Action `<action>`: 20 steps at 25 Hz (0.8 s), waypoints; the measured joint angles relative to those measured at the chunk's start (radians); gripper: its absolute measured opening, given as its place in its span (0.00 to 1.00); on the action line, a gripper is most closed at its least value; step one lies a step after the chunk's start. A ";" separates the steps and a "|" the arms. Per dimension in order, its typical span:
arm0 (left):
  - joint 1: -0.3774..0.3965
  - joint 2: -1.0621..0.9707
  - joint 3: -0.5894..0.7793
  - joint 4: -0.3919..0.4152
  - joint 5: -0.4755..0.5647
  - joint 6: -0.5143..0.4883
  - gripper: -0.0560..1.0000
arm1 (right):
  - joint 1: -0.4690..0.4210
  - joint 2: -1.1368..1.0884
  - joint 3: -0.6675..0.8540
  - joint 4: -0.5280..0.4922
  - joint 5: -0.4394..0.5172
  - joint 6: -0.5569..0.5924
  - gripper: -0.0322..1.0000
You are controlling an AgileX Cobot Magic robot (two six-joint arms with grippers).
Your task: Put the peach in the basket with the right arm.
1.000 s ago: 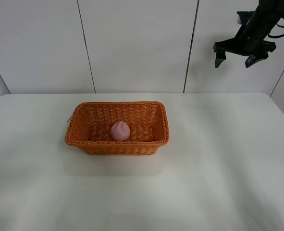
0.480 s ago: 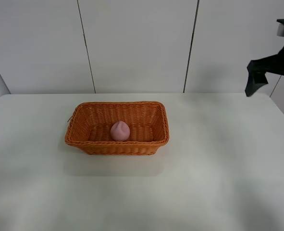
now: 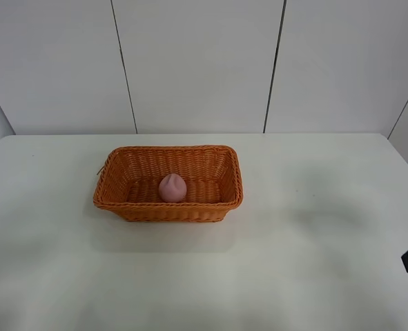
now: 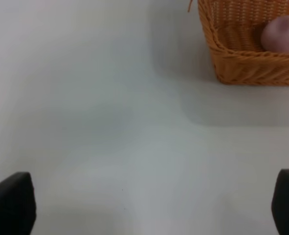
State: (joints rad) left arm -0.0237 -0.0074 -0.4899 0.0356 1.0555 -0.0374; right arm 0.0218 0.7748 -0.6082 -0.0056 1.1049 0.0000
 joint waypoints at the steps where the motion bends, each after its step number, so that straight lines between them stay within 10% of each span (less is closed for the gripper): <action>1: 0.000 0.000 0.000 0.000 0.000 0.000 0.99 | 0.000 -0.064 0.032 0.000 -0.018 0.000 0.71; 20: 0.000 0.000 0.000 0.000 0.000 0.000 0.99 | 0.000 -0.776 0.118 0.006 -0.078 0.000 0.71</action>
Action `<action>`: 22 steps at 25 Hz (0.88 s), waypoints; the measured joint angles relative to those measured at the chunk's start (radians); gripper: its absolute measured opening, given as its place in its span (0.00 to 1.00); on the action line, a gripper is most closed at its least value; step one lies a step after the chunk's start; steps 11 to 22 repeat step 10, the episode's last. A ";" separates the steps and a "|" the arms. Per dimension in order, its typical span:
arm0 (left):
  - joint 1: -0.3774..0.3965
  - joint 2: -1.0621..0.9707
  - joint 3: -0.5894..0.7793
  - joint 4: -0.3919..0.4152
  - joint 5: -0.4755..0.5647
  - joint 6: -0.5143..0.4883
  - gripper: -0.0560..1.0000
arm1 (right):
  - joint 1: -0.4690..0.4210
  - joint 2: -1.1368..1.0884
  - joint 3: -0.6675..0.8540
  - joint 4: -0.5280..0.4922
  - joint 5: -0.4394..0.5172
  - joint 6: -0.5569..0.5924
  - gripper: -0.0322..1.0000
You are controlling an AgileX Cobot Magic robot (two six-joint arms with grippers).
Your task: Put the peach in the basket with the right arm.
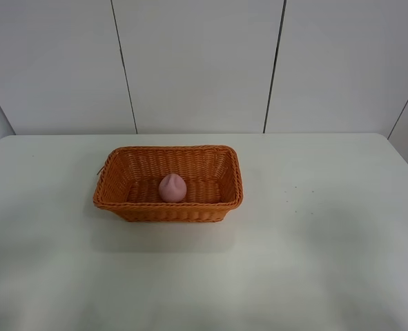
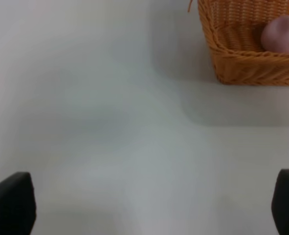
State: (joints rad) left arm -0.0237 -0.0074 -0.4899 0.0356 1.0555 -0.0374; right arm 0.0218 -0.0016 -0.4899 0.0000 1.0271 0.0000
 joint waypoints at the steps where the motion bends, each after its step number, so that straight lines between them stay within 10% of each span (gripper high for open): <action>1: 0.000 0.000 0.000 0.000 0.000 0.000 0.99 | 0.000 -0.002 0.000 0.000 0.000 0.000 0.71; 22: 0.000 0.000 0.000 0.000 0.000 0.000 0.99 | 0.005 -0.002 0.000 0.000 0.000 0.000 0.71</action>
